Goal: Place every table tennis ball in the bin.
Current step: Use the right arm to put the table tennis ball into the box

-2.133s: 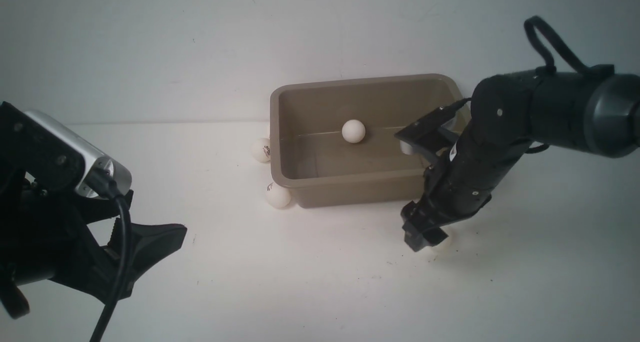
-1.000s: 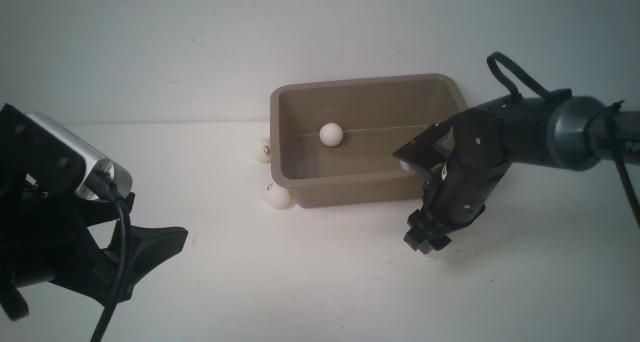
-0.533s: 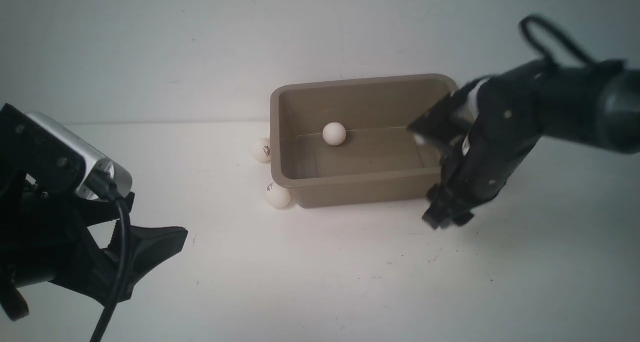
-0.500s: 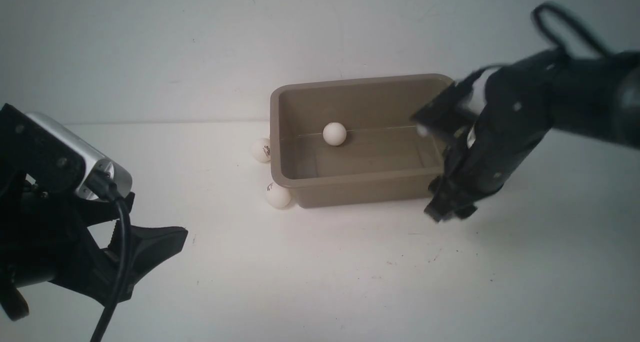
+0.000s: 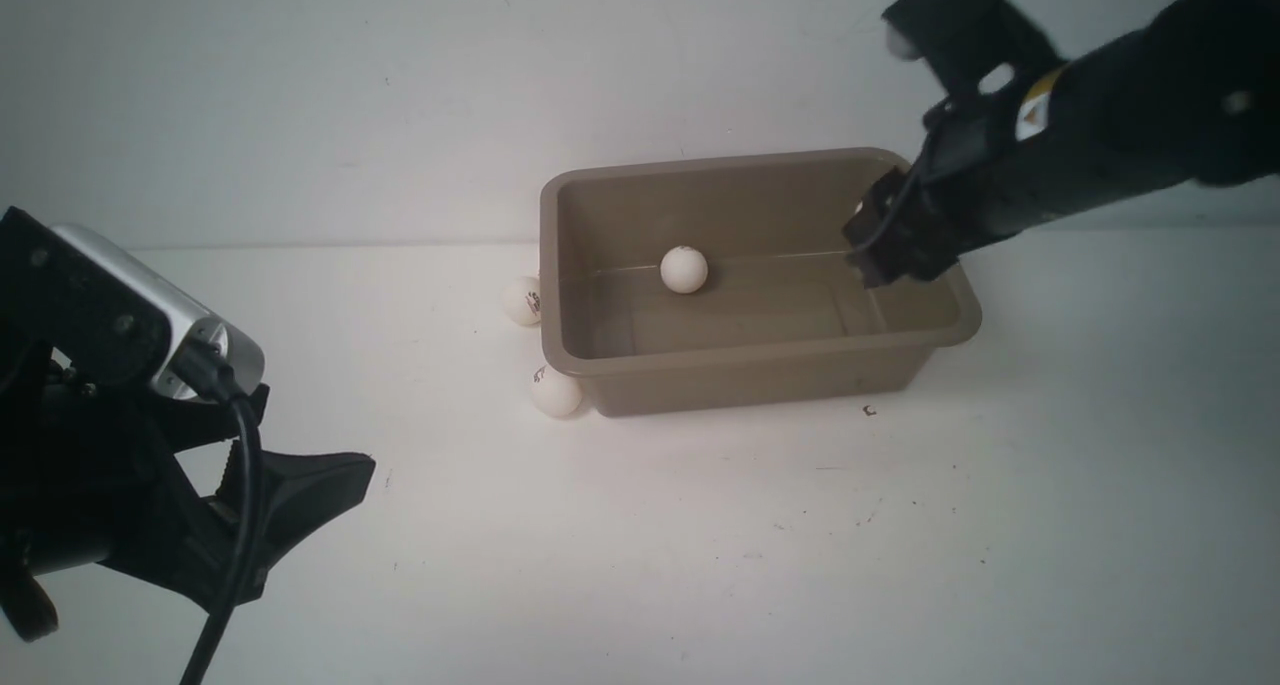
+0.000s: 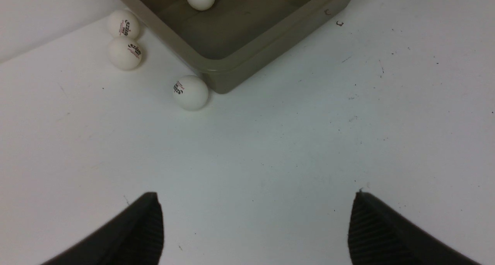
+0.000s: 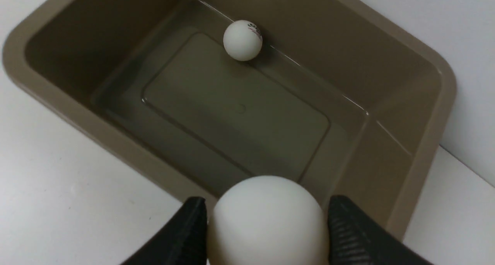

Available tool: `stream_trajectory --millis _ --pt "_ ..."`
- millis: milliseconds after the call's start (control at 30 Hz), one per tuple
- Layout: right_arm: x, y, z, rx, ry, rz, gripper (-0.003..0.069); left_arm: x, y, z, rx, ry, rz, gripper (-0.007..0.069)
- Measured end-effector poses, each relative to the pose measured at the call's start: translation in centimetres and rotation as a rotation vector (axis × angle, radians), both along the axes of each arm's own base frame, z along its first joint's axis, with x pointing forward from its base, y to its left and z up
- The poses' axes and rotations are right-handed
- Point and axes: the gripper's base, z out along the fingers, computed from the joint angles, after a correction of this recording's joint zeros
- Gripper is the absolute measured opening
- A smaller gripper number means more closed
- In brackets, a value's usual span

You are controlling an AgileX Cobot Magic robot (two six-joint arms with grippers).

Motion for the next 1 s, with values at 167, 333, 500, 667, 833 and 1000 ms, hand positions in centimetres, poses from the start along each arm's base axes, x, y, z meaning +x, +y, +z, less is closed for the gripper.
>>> stream_trajectory --millis 167,333,500,667,833,1000 --pt "2.8 1.4 -4.2 0.006 -0.009 0.007 0.0360 0.0 0.0 0.0 0.000 0.000 0.000 0.0583" --pt "5.5 2.6 -6.1 0.019 -0.007 -0.003 0.0360 0.0 0.0 0.0 0.000 0.000 0.000 0.0583" --pt "7.0 3.3 -4.9 0.046 -0.057 -0.006 0.0360 0.0 0.0 0.0 0.000 0.000 0.000 0.0583" --pt "7.6 3.5 -4.3 0.059 -0.078 -0.011 0.0360 0.0 0.0 0.0 0.000 0.000 0.000 0.0583" --pt "8.1 3.1 -6.3 0.028 -0.011 -0.024 0.0360 0.0 0.0 0.0 0.000 0.000 0.000 0.0583" --pt "8.4 3.2 -8.4 -0.001 0.049 -0.025 0.0364 0.0 0.0 0.0 0.000 0.000 0.000 0.0583"
